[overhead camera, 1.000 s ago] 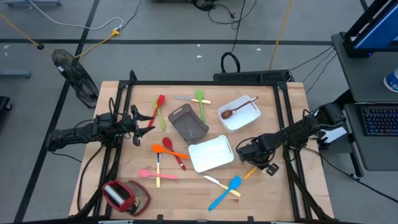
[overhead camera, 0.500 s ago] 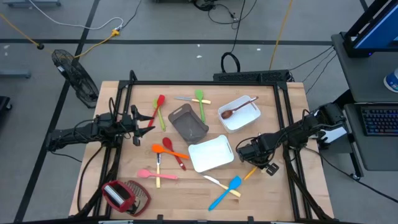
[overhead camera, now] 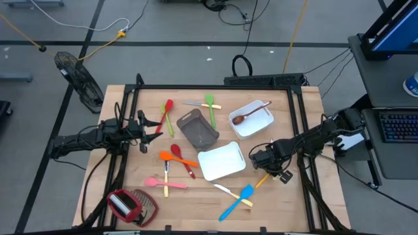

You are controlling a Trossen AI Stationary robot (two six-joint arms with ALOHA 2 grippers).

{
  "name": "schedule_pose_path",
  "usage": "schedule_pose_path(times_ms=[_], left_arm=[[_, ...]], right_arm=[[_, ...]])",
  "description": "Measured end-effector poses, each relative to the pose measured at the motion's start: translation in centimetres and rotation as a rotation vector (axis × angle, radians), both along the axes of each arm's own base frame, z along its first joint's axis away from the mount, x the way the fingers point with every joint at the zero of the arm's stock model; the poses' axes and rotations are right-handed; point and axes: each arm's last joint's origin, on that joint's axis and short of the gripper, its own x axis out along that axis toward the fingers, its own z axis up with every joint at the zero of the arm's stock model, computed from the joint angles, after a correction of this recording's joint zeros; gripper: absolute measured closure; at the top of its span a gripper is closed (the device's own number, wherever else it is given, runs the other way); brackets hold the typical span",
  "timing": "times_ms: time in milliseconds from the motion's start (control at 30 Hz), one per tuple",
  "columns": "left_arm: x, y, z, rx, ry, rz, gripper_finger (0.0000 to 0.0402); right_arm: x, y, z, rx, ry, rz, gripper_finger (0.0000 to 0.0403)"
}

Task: Pick & Place Kitchen Items
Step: Put the yellow spatula into the bottom white bin

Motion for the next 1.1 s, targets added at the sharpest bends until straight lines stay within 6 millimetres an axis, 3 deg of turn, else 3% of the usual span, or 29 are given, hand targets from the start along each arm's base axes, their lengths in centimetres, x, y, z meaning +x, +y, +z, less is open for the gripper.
schedule_pose_path(times_ms=[667,1100], left_arm=[[0.0,0.0,0.0,0.001,0.0,0.0,0.0199],[0.0,0.0,0.0,0.0,-0.001,0.0,0.0199]], right_arm=[[-0.5,-0.7,2.7,-0.087,-0.183,0.025,0.0381],[-0.4,-1.8,5.5,-0.398,-0.5,-0.022,0.038]])
